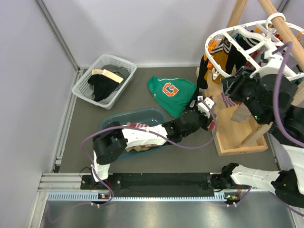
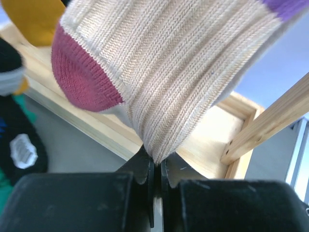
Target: Remove the socks clipped to the hanger
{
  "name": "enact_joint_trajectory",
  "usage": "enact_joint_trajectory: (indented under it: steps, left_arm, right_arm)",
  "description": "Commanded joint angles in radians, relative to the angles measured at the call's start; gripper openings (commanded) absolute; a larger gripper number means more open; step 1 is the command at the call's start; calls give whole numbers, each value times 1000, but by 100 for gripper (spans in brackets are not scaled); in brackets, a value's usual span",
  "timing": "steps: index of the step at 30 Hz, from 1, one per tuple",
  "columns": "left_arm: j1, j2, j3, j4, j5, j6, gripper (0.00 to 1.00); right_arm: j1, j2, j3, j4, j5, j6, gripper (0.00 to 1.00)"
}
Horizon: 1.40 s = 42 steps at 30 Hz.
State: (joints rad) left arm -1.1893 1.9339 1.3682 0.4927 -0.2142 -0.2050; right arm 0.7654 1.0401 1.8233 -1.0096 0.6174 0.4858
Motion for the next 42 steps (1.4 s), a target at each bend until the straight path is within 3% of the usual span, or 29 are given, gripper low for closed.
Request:
enact_joint_trajectory:
  steps: [1,8,13,19,26,42]
  left_arm:
    - [-9,-125,-52,29,-33,35,0]
    - [-9,-262,-147,24,47,9,0]
    - [-7,-329,-205,3,101,-19,0]
    - [-6,-388,-245,-13,142,-57,0]
    - [-4,-421,-256,-14,170,-77,0]
    - [8,-481,-294,-26,194,-106,0]
  right_arm:
    - [11,-37,54,-58,-27,-62,41]
    - [9,-115,19,-47,-27,-197,51]
    - [11,-155,-7,-37,-50,-234,52]
    - [11,-166,-48,-47,-100,-216,53]
    - [11,-155,-79,-29,-4,-220,56]
    - [9,-160,-140,26,35,-245,66]
